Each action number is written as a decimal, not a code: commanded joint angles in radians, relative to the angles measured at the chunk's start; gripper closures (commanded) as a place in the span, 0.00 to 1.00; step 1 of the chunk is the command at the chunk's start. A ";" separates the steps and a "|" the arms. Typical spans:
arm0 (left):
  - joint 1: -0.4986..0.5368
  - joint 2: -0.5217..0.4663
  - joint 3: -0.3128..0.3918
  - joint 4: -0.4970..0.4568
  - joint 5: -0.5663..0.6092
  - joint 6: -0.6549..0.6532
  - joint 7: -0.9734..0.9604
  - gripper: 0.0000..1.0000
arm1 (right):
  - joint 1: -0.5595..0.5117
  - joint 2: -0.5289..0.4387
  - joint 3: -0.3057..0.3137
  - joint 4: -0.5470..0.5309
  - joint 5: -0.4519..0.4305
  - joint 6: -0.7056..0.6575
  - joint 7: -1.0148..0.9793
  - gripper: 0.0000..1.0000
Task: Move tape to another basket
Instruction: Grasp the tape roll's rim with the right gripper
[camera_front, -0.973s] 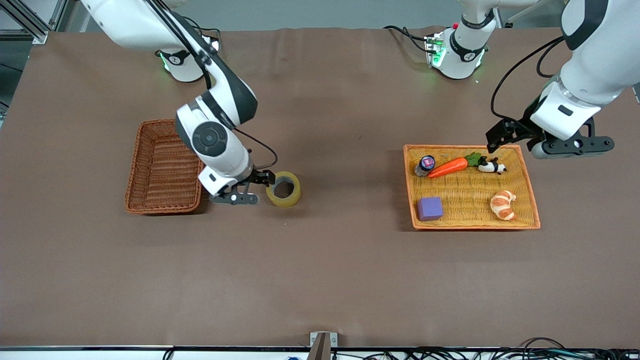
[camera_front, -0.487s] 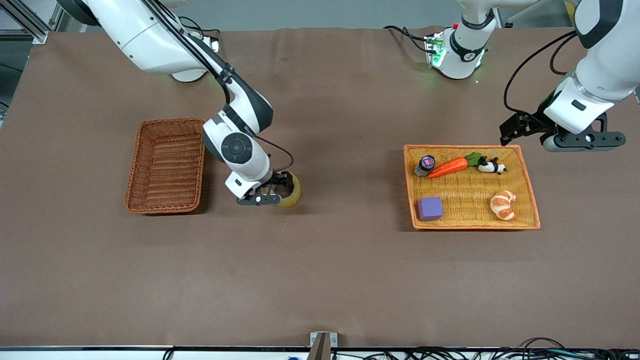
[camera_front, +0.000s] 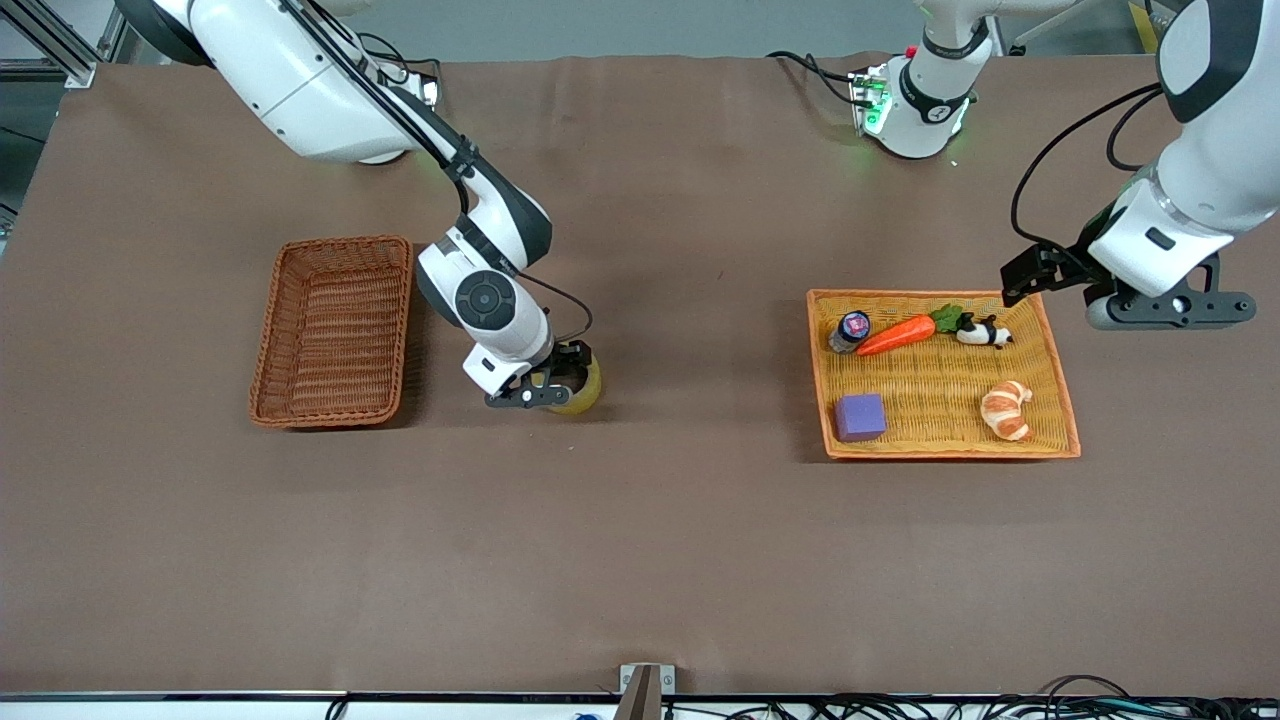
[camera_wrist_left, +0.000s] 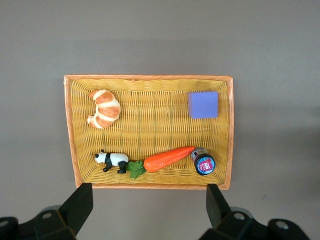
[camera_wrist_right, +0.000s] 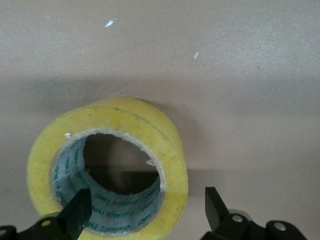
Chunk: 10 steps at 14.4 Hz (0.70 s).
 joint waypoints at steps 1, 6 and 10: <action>0.005 0.012 -0.007 0.025 0.024 -0.024 -0.007 0.00 | -0.014 0.013 0.011 -0.011 -0.030 0.030 0.037 0.10; 0.001 0.007 -0.006 0.016 0.028 0.022 -0.013 0.00 | -0.025 0.028 0.003 -0.010 -0.030 0.024 0.128 1.00; 0.001 0.008 -0.011 0.025 0.053 0.034 -0.012 0.00 | -0.043 0.011 0.003 0.005 -0.029 -0.030 0.157 1.00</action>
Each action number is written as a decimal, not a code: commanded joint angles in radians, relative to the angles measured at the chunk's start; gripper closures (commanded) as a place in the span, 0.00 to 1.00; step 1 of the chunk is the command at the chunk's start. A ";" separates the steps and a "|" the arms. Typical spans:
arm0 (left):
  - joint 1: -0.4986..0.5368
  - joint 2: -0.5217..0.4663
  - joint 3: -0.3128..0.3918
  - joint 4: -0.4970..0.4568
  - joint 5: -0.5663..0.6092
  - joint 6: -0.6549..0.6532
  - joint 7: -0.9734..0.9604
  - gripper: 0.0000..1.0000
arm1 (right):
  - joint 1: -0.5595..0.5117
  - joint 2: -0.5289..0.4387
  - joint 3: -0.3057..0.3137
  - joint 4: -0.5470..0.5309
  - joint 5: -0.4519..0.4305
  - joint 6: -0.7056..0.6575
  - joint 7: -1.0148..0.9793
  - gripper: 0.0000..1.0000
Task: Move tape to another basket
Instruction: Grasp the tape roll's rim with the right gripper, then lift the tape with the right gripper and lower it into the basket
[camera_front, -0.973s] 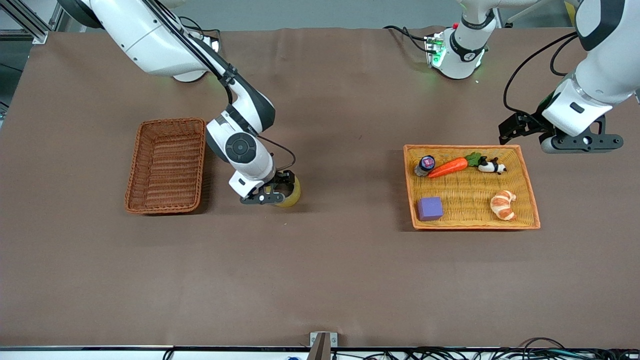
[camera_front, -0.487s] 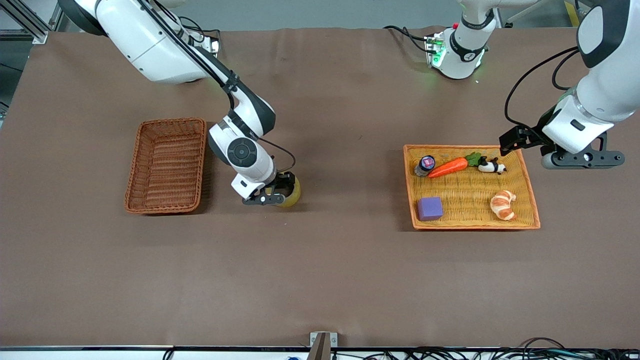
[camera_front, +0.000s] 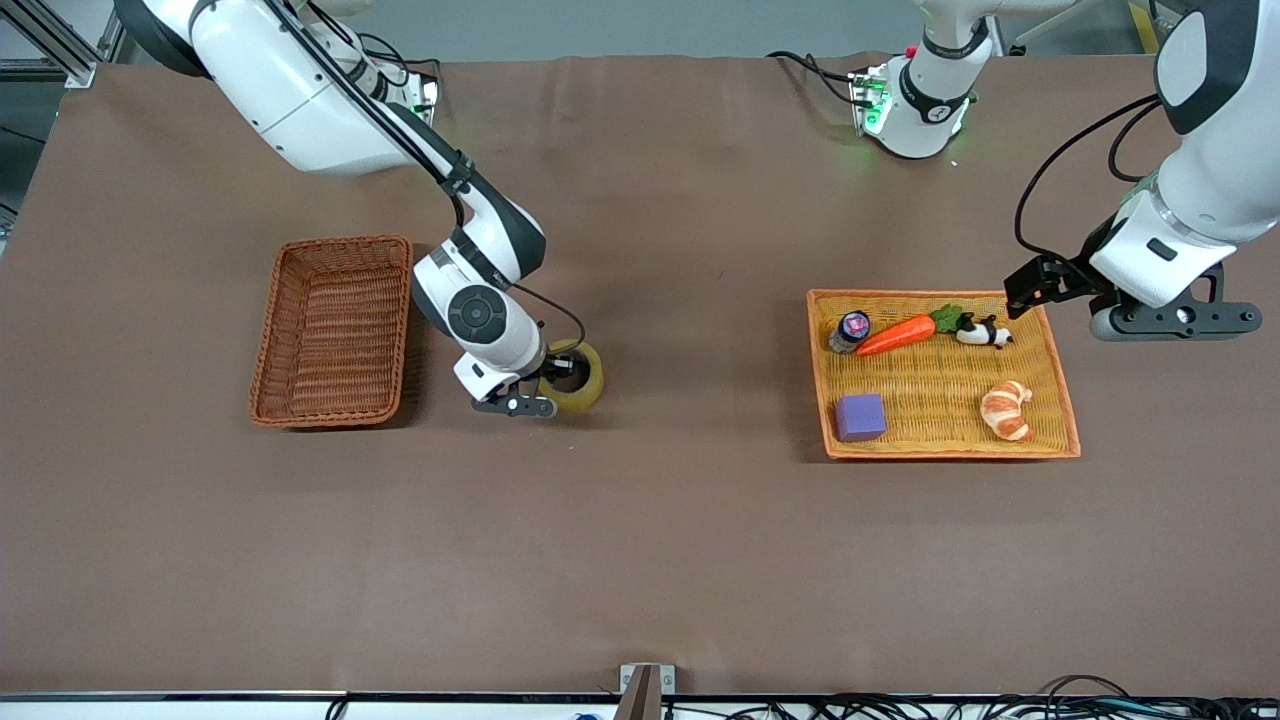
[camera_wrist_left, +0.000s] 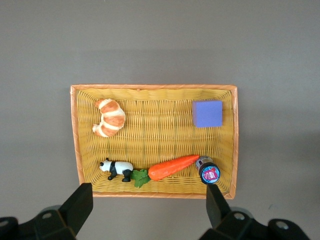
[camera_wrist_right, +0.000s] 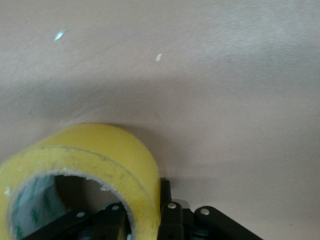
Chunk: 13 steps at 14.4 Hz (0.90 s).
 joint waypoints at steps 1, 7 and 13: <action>0.000 0.007 -0.009 0.029 0.026 0.005 -0.010 0.00 | -0.033 -0.028 0.016 0.028 -0.029 -0.122 0.044 1.00; 0.000 0.009 -0.009 0.045 0.026 0.002 0.007 0.00 | -0.111 -0.284 0.013 0.043 -0.016 -0.412 -0.127 1.00; 0.008 0.009 -0.009 0.045 0.021 0.003 0.002 0.00 | -0.132 -0.477 -0.157 -0.082 -0.003 -0.505 -0.423 1.00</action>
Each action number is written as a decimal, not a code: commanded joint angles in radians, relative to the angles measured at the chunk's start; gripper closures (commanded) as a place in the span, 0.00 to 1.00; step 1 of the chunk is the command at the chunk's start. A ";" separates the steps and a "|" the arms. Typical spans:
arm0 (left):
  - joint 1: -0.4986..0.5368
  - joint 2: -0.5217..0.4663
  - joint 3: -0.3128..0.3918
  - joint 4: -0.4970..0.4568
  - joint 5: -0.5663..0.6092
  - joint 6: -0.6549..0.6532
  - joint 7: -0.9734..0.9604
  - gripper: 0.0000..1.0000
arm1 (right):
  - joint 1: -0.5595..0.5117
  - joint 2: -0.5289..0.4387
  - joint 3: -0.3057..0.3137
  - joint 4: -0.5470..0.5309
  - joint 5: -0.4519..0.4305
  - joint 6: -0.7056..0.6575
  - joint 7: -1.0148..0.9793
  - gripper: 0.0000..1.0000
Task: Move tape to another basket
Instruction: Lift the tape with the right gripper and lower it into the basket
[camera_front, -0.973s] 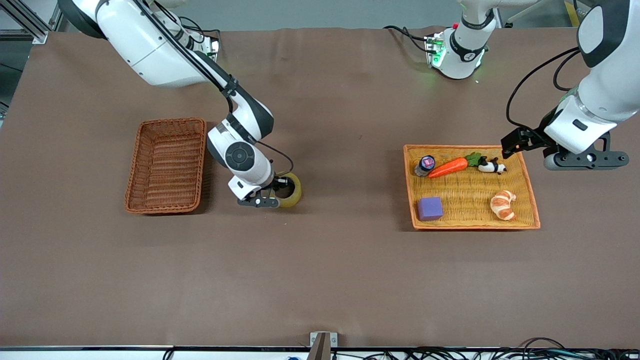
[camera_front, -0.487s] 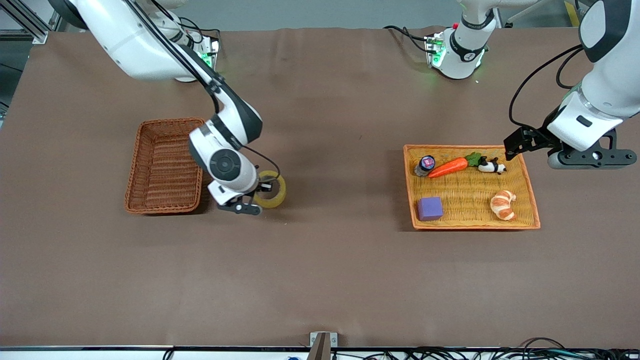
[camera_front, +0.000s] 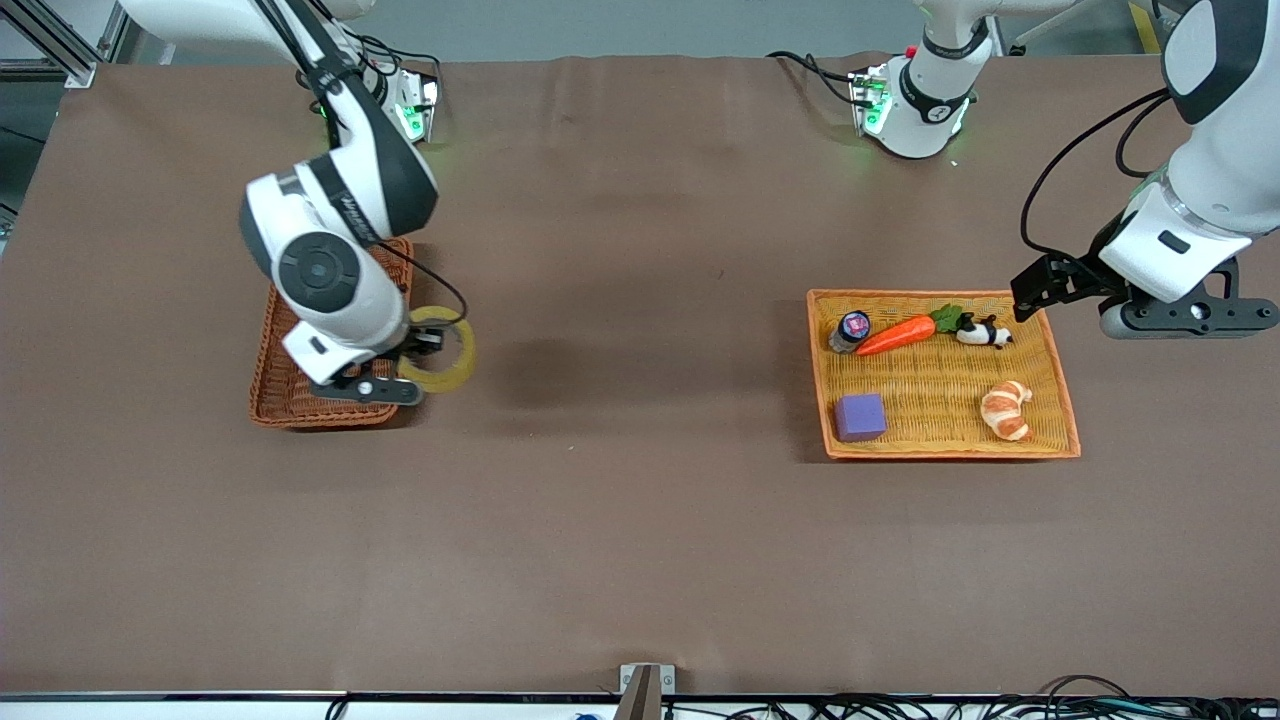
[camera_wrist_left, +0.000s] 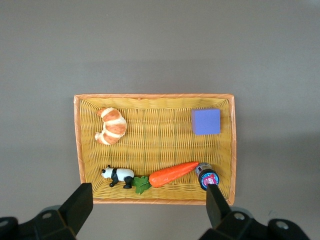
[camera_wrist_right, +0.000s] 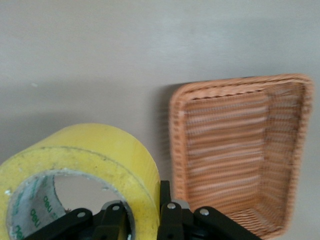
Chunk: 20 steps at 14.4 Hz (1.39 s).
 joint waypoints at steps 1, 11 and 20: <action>0.005 0.006 -0.005 0.017 0.018 -0.004 0.000 0.00 | -0.011 -0.100 -0.112 -0.119 0.029 0.024 -0.184 1.00; 0.008 0.000 0.000 0.019 0.016 -0.005 0.005 0.00 | -0.015 -0.160 -0.364 -0.507 0.074 0.375 -0.489 1.00; 0.008 -0.002 0.000 0.019 0.016 -0.008 0.002 0.00 | -0.023 -0.054 -0.392 -0.580 0.077 0.559 -0.514 0.89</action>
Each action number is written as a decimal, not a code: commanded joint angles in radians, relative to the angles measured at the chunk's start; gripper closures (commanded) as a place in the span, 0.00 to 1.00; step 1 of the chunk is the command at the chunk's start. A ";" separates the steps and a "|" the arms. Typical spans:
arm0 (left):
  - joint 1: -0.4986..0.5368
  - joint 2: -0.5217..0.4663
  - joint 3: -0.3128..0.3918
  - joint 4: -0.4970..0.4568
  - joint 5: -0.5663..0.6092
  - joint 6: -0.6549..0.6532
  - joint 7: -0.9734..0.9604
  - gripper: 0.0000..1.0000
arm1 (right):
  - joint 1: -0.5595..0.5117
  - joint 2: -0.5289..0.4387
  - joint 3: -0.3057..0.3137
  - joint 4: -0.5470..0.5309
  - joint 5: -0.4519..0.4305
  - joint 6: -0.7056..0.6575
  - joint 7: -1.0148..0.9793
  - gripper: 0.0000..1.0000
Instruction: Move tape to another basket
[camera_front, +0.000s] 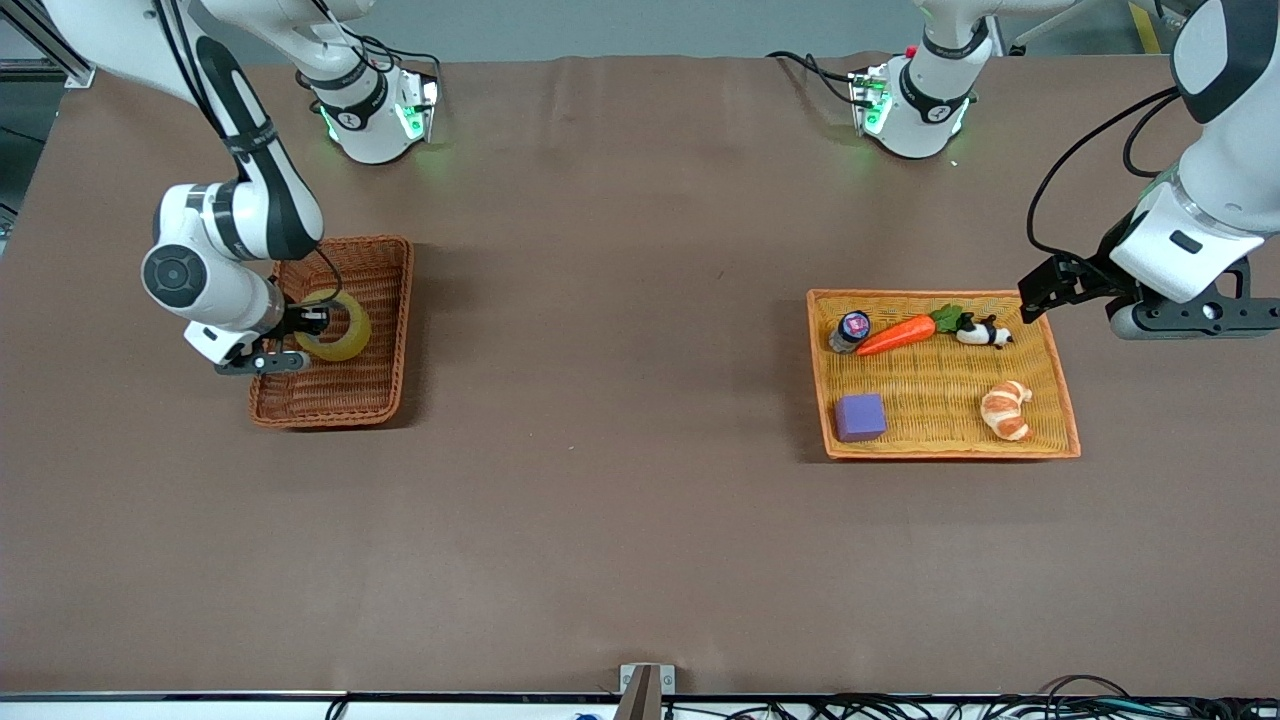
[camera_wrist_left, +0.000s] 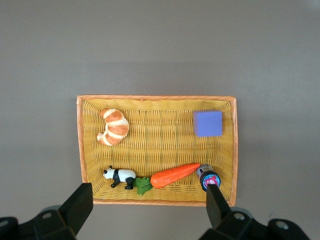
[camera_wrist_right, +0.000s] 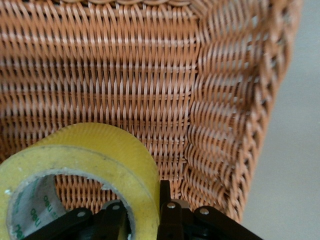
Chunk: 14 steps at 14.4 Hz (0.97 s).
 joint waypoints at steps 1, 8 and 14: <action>0.005 -0.003 -0.004 0.013 0.016 -0.010 0.002 0.00 | -0.003 0.019 0.006 -0.014 0.016 0.041 -0.013 0.63; -0.004 -0.003 -0.010 0.013 0.015 -0.014 -0.013 0.00 | -0.013 -0.088 0.014 0.153 0.017 0.011 -0.021 0.00; -0.001 -0.003 -0.010 0.013 0.015 -0.016 -0.013 0.00 | -0.011 -0.112 0.026 0.567 0.048 -0.388 -0.018 0.00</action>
